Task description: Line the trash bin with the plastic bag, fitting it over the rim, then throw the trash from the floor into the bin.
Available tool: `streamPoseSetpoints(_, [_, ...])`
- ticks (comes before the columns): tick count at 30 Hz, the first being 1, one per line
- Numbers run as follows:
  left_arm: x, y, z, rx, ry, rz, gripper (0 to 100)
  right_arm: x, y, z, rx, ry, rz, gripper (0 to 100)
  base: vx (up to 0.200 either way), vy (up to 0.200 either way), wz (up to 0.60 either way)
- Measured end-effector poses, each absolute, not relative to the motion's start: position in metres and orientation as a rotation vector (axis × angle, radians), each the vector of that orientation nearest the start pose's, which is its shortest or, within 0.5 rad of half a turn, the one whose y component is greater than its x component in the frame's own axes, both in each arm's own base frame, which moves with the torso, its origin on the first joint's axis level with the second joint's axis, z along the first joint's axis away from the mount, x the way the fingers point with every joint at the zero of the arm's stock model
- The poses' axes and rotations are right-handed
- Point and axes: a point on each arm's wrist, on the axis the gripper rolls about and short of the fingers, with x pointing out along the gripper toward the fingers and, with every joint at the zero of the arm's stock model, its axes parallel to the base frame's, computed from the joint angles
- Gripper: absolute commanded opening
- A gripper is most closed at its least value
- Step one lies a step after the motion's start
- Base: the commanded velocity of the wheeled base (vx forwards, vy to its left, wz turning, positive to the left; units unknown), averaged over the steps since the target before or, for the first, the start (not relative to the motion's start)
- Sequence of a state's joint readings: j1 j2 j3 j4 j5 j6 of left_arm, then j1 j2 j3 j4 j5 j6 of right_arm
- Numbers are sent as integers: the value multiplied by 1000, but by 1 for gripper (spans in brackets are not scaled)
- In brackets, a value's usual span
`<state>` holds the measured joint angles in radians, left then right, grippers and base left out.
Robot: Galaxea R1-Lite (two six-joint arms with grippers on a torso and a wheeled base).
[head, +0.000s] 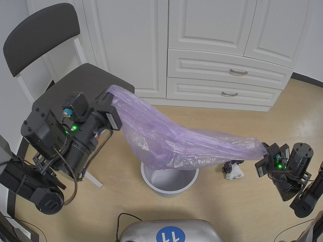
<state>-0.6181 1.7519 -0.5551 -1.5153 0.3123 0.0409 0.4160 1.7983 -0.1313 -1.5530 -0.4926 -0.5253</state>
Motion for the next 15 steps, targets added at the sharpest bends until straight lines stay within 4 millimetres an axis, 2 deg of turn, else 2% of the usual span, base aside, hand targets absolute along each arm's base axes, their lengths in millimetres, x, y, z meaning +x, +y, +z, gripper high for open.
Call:
streamPoseSetpoints(7, [247, -118, 184, 21, -275, -250, 0, 217, 69, 99, -579, 138, -99, 0, 0, 0, 0])
streamPoseSetpoints(15, [251, -107, 176, 49, -238, -216, 0, 221, 65, 97, -574, 145, -109, 0, 0, 0, 0])
